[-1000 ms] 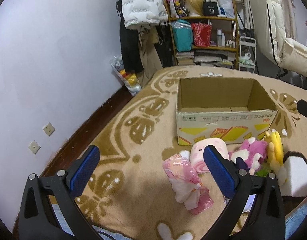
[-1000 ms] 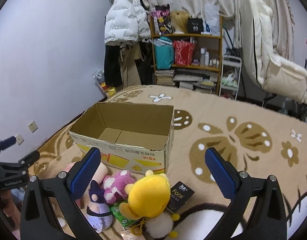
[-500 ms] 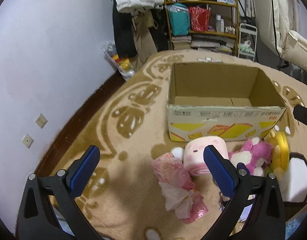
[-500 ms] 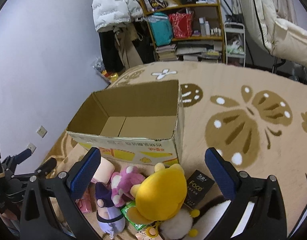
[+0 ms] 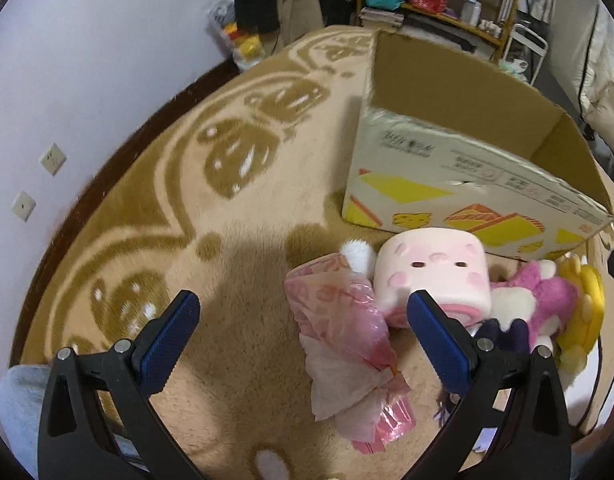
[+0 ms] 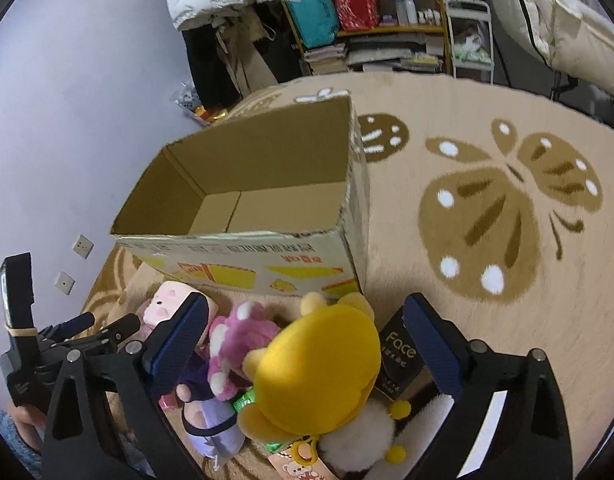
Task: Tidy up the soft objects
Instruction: 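Lower and grasp the pink wrapped towel with the left tool while the right tool grasps the yellow plush, then lift both items over the cardboard box and open both tools to drop them inside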
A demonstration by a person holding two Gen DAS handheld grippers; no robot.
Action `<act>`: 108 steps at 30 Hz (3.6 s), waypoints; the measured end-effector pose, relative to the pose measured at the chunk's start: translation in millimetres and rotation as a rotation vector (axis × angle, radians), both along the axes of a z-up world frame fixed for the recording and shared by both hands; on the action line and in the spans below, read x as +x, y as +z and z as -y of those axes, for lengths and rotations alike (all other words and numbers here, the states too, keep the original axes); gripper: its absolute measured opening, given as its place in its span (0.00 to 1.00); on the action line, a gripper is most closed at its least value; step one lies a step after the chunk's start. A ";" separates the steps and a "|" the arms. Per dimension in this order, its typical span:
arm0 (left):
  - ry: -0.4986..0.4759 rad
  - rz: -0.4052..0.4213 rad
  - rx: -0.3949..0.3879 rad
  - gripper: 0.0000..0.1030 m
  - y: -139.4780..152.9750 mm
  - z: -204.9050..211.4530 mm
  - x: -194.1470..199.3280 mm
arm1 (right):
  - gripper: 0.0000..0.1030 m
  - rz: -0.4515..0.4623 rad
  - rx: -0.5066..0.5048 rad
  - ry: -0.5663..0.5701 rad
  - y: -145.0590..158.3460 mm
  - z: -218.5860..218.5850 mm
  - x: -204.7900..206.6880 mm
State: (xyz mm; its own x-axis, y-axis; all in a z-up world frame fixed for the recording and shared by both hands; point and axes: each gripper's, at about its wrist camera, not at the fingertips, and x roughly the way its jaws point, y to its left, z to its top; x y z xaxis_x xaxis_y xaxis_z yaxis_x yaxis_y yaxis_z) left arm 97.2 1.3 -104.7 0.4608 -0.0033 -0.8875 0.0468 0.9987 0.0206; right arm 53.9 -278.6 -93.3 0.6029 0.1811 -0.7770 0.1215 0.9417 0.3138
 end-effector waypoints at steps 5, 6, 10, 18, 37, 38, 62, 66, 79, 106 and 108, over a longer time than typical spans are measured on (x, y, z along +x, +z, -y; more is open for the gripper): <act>0.008 -0.036 -0.020 1.00 -10.6 -0.5 3.9 | 0.88 -0.037 0.036 0.007 -9.8 4.5 3.7; 0.007 -0.041 -0.018 1.00 -12.6 0.3 4.4 | 0.87 -0.043 0.044 0.011 -12.0 4.6 5.3; 0.008 -0.061 -0.048 0.99 -14.8 -3.0 6.0 | 0.84 -0.062 0.069 0.021 -17.1 5.5 6.9; -0.037 -0.061 -0.048 0.99 -10.3 2.9 -0.2 | 0.83 -0.073 0.116 0.022 -22.2 9.9 7.3; -0.122 -0.223 0.055 0.88 -63.6 23.2 0.1 | 0.63 -0.169 0.137 -0.015 -46.6 17.3 16.8; -0.123 -0.221 0.058 0.87 -64.7 23.7 0.4 | 0.58 -0.162 0.136 -0.008 -46.2 17.0 17.0; -0.139 -0.044 0.030 0.43 -34.3 27.4 -34.2 | 0.43 0.064 0.021 0.084 5.1 -8.4 -7.1; -0.122 0.067 0.080 0.43 -5.3 21.6 -52.1 | 0.43 0.152 -0.001 0.090 24.2 -12.2 -20.1; -0.203 0.430 0.112 0.43 76.8 31.7 -90.0 | 0.43 0.346 -0.064 0.115 75.2 -19.6 -44.0; -0.256 0.507 0.135 0.44 96.1 75.5 4.2 | 0.44 0.435 -0.084 0.165 96.6 -41.0 30.0; -0.259 0.506 0.134 0.44 95.4 78.6 11.7 | 0.44 0.440 -0.083 0.167 97.3 -39.4 39.4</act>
